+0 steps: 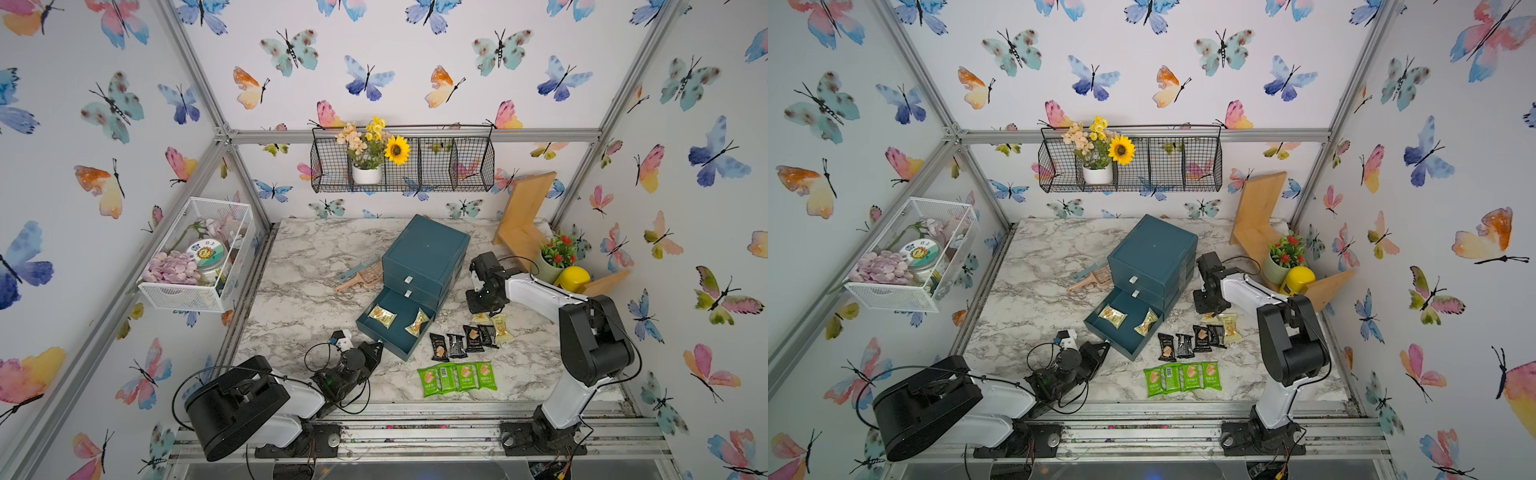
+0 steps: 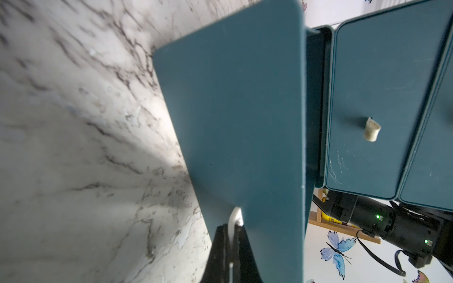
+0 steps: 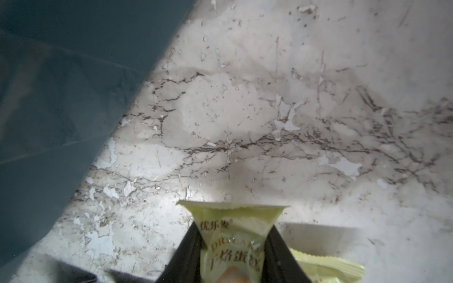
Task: Take the cookies out of the drawer
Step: Place the cookie at the center of the board.
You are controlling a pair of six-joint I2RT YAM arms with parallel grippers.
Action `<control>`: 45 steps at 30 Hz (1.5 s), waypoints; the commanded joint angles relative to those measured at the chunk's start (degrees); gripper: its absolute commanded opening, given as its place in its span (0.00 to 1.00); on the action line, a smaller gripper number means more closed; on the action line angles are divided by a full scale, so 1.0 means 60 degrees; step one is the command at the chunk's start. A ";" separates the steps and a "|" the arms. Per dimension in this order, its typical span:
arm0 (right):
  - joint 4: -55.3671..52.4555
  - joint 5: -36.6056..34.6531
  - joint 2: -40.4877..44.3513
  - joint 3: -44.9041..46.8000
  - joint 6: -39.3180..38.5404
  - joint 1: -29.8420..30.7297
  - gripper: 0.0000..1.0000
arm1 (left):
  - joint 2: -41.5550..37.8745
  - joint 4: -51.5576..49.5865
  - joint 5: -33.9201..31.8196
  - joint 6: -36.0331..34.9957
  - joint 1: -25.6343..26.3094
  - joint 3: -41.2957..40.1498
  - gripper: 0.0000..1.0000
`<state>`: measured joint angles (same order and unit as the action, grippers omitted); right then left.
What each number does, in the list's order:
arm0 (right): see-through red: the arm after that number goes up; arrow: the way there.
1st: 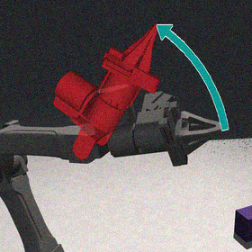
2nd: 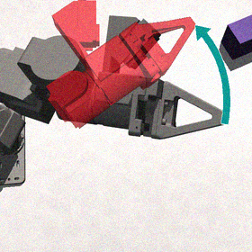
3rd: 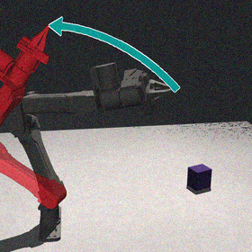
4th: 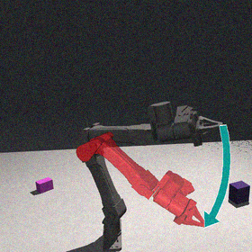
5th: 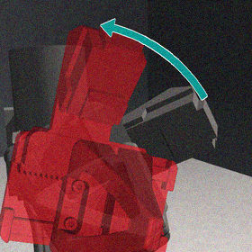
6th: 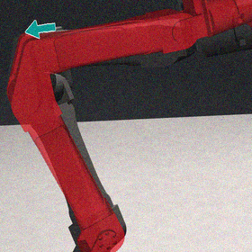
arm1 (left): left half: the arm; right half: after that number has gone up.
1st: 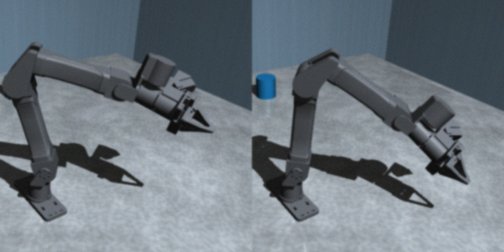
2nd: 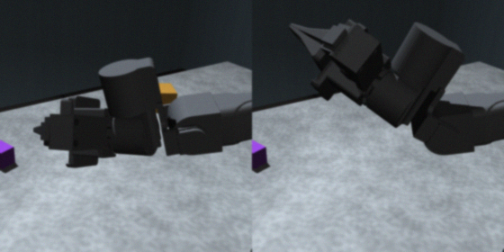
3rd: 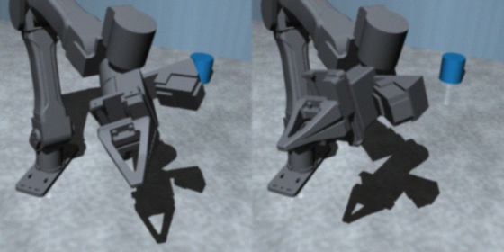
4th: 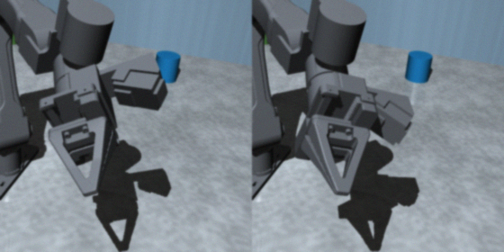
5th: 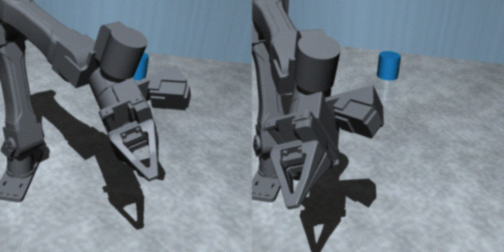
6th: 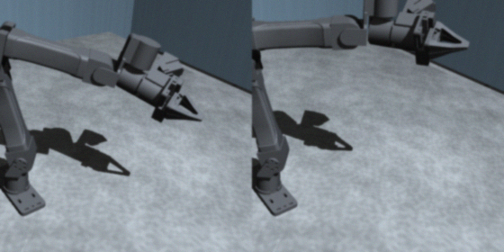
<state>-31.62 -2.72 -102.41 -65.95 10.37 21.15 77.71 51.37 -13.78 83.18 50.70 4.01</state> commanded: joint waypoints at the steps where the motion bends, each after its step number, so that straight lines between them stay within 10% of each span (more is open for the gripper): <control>1: 0.0261 -0.0146 -0.0279 -0.0116 -0.0124 -0.0096 0.20 | -0.0050 -0.0651 -0.0045 -0.0122 0.0003 -0.0107 0.00; 19: 0.0296 -0.0163 0.0256 0.0211 -0.0076 -0.0257 0.55 | 0.0096 -0.0550 -0.0032 -0.0108 0.0007 -0.0053 0.00; 29: -0.0270 0.0388 0.2768 0.0655 0.0312 -0.0096 0.57 | 0.0114 -0.0565 -0.0028 -0.0108 0.0010 -0.0039 0.00; 45: -0.0197 -0.0477 0.5396 0.0480 0.1749 0.3765 0.57 | 0.0437 -0.0359 0.0056 -0.0064 0.0011 0.0050 0.00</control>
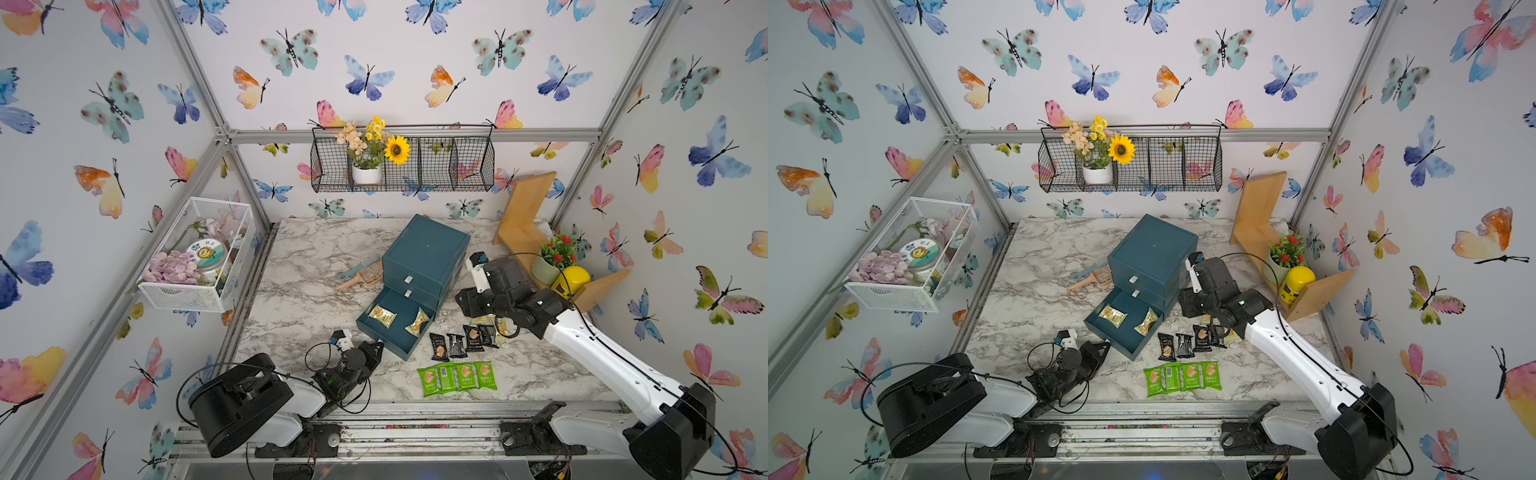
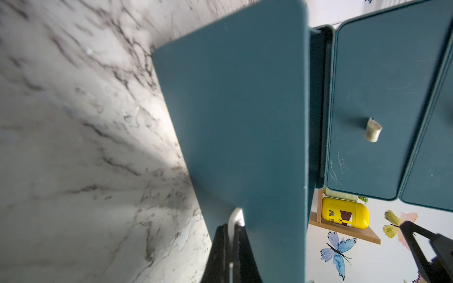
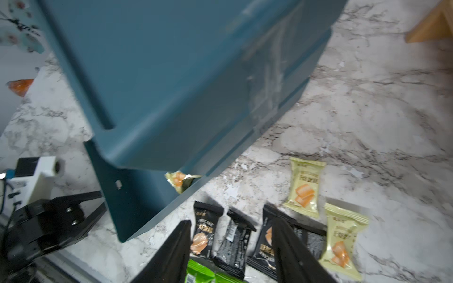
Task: Take the cookies out of the drawer
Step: Place the cookie at the center of the board, then pick up the cookie from the drawer.
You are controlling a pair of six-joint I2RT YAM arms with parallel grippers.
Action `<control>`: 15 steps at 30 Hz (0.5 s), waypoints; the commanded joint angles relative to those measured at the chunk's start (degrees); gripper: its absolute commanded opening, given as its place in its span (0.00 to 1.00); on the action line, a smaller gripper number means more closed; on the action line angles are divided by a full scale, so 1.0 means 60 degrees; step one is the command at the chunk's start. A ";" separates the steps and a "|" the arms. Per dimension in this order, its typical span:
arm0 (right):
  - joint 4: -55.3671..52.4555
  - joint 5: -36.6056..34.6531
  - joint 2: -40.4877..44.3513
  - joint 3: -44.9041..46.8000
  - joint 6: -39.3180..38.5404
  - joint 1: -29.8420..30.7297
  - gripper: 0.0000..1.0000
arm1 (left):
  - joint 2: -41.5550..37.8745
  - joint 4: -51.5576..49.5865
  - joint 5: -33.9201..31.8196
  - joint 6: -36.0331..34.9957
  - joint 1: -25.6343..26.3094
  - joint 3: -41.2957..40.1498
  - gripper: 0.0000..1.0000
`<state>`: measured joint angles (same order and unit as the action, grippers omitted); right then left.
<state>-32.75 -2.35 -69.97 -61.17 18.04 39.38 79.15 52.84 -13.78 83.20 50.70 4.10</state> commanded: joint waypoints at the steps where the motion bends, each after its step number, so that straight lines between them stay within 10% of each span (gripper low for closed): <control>1: 0.0161 -0.0670 -0.0072 -0.0378 0.0521 0.1117 0.57 | 0.0183 -0.0603 0.0056 -0.0068 0.0009 0.0035 0.00; 15: 0.1097 -0.1174 -0.3968 -0.2477 -0.1161 0.3530 0.58 | 0.0024 -0.0618 0.0055 -0.0054 0.0009 -0.0068 0.00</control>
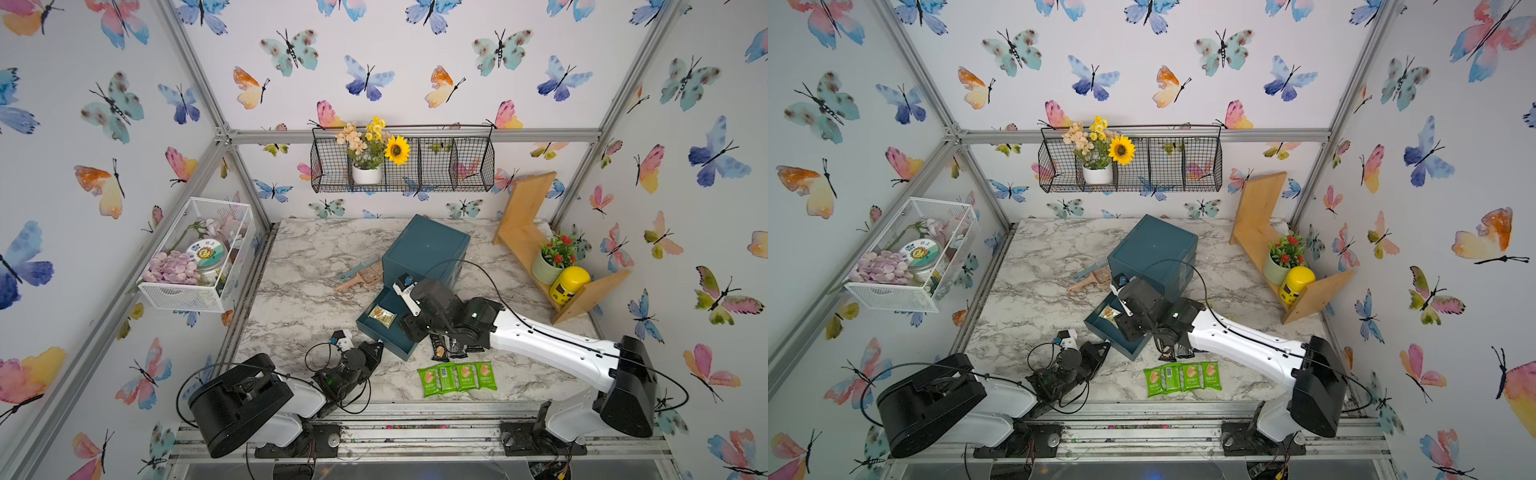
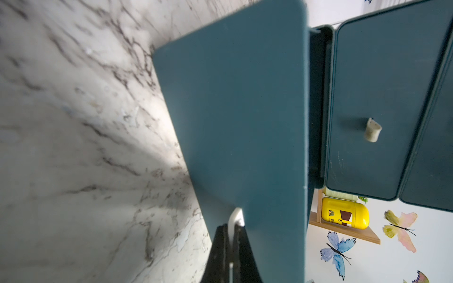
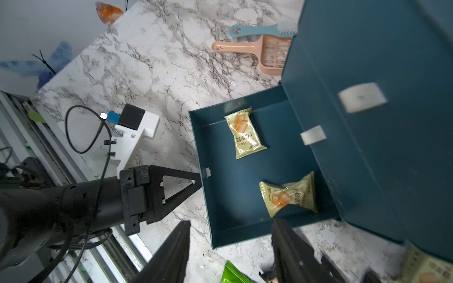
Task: Take the cookies out of the drawer
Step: Pick up the cookie from the drawer.
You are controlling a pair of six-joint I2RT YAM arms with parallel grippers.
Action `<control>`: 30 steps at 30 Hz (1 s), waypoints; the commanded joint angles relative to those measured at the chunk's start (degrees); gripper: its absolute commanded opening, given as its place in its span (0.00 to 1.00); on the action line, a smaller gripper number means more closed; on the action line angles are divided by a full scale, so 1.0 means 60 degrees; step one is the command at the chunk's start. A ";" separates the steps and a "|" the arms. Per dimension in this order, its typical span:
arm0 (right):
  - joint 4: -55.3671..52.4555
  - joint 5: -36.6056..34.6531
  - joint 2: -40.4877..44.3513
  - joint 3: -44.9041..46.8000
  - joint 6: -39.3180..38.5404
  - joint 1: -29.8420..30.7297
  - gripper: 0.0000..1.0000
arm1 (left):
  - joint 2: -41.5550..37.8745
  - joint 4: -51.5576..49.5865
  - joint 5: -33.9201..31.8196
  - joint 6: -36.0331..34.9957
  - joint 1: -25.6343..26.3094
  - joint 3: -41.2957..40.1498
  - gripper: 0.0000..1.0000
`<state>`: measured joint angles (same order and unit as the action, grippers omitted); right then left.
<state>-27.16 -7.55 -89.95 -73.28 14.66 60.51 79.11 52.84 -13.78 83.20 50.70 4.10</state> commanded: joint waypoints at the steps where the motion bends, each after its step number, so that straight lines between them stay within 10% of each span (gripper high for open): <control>1: 0.0075 -0.0323 -0.1061 -0.0731 -0.0733 0.0008 0.58 | 0.0006 -0.0618 0.0036 -0.0054 0.0009 -0.0079 0.00; 30: -0.1468 -0.0078 -0.6219 -0.4635 -0.1969 -0.0608 0.66 | -0.0470 -0.0922 -0.0073 -0.0053 0.0005 -0.0244 0.00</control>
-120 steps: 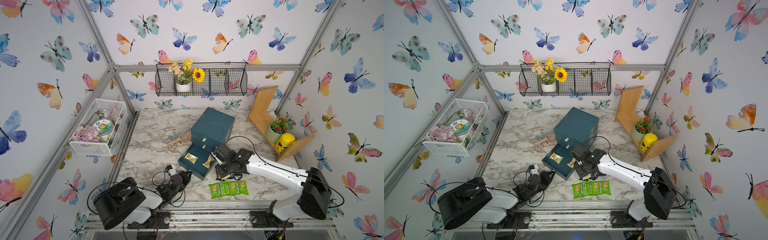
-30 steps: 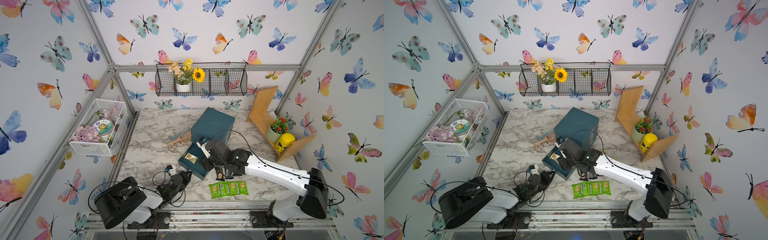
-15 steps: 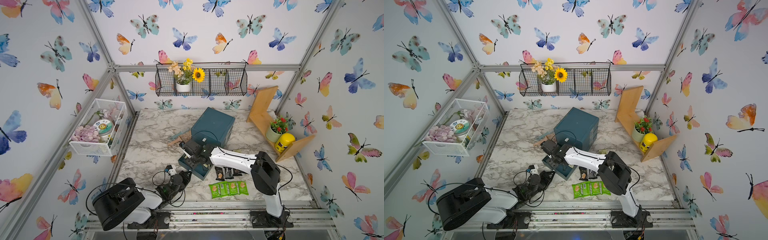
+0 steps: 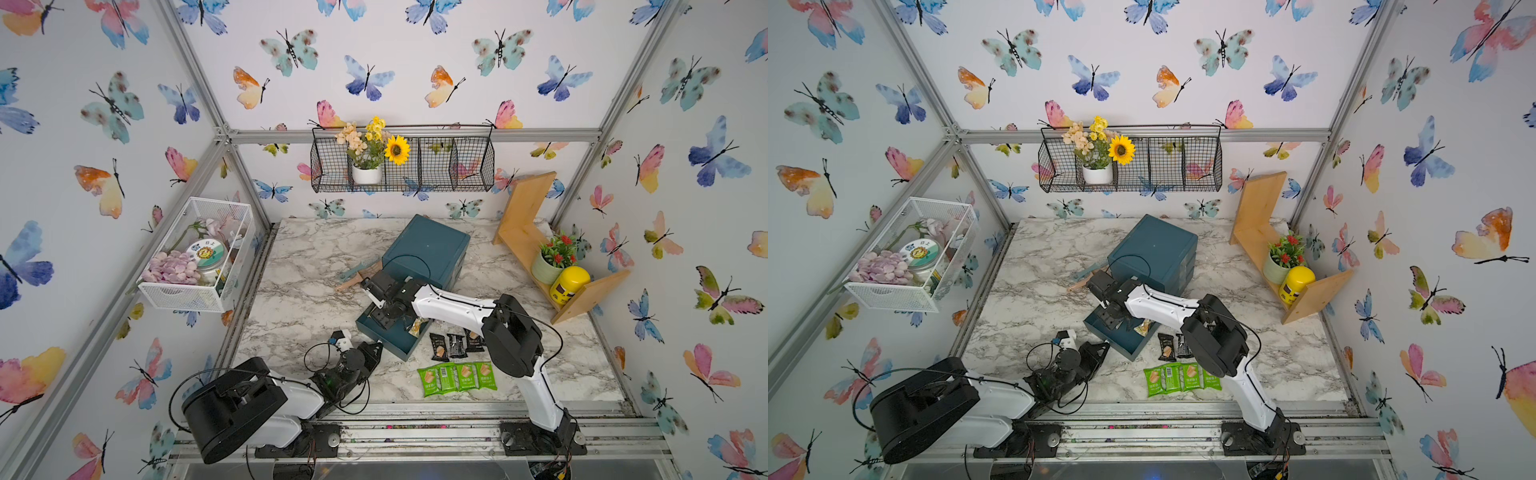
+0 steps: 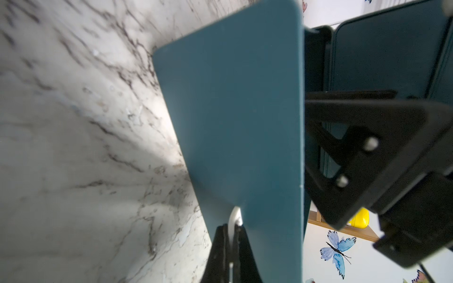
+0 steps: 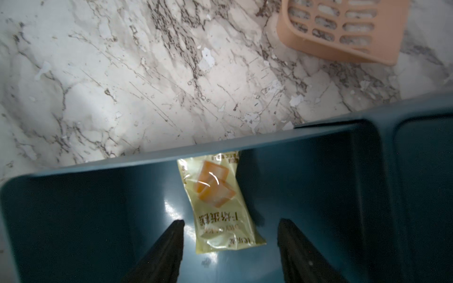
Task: Take the cookies out of the drawer
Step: Pick up the cookie from the drawer.
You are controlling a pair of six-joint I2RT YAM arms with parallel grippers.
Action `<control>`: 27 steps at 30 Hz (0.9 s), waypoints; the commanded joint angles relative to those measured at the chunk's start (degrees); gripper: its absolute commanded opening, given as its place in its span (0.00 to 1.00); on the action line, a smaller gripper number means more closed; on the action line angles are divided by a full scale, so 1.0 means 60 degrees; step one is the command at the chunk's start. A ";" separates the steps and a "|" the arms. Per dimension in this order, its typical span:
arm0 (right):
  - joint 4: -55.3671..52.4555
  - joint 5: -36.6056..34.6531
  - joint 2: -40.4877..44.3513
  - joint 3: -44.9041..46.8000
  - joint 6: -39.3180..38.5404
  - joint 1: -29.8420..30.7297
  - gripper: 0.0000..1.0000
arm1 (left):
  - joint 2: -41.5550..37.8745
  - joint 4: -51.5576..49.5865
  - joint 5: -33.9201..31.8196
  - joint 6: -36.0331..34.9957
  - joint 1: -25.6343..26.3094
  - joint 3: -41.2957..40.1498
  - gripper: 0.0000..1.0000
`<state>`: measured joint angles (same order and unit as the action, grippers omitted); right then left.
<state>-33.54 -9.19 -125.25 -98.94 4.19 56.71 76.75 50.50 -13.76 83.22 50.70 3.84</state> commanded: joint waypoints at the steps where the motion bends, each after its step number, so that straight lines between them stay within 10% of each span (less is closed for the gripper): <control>1: -0.0466 0.0168 -0.0422 -0.0446 -0.0270 0.0012 0.66 | -0.0077 -0.0550 -0.0080 -0.0057 0.0016 -0.0200 0.00; 27: -0.0921 -0.0314 -0.1383 -0.1205 -0.0536 0.0012 0.46 | -0.0117 -0.0638 -0.0096 -0.0057 0.0011 -0.0171 0.00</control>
<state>-36.36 -9.32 -131.81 -105.38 0.89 56.73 76.23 49.82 -13.76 83.22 50.70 3.84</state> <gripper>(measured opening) 0.473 0.048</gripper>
